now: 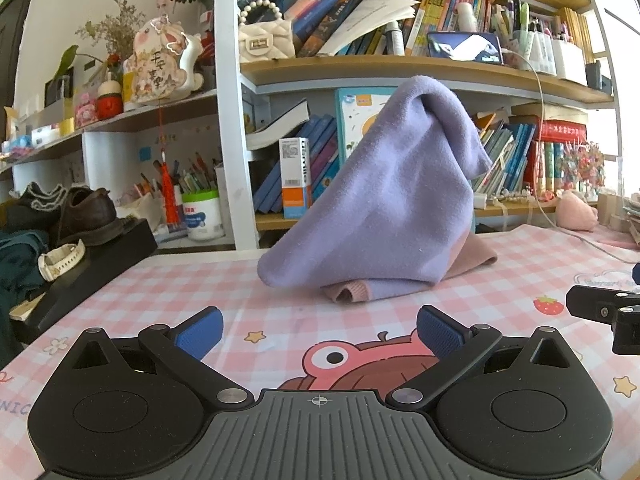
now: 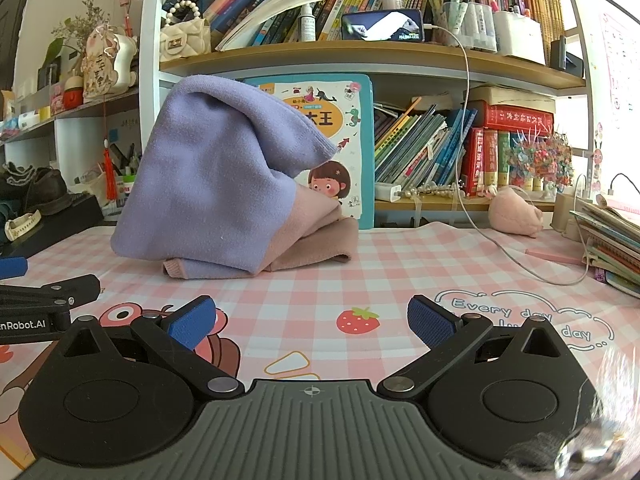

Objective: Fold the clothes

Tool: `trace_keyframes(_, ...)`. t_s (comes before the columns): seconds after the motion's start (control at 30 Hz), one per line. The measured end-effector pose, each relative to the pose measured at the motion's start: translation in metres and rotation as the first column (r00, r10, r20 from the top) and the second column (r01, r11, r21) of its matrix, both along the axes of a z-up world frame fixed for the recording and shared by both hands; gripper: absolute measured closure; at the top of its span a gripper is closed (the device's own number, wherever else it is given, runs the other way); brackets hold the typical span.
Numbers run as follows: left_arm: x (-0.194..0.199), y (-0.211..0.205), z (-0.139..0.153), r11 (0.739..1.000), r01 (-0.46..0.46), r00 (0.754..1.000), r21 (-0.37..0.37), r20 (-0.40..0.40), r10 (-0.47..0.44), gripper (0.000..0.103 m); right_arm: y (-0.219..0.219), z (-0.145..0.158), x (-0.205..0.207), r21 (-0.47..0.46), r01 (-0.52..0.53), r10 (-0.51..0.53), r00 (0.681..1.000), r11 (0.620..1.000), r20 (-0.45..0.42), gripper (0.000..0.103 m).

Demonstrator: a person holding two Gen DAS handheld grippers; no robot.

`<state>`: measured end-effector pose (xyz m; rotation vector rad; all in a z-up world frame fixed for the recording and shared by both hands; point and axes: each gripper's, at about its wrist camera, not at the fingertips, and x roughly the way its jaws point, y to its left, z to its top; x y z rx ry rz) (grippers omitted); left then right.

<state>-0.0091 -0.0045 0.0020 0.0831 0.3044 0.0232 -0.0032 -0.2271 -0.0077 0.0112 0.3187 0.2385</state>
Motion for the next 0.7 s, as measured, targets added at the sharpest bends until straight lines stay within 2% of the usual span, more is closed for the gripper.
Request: trace_keyframes(0.7, -0.0026, 0.0003, 0.0005, 1.000, 0.001, 1.000, -0.003, 0.016, -0.001, 0.000, -0.0001, -0.0001, 0.0002, 0.001, -0.003, 0.003, 1.000, 1.000, -0.001, 0.000)
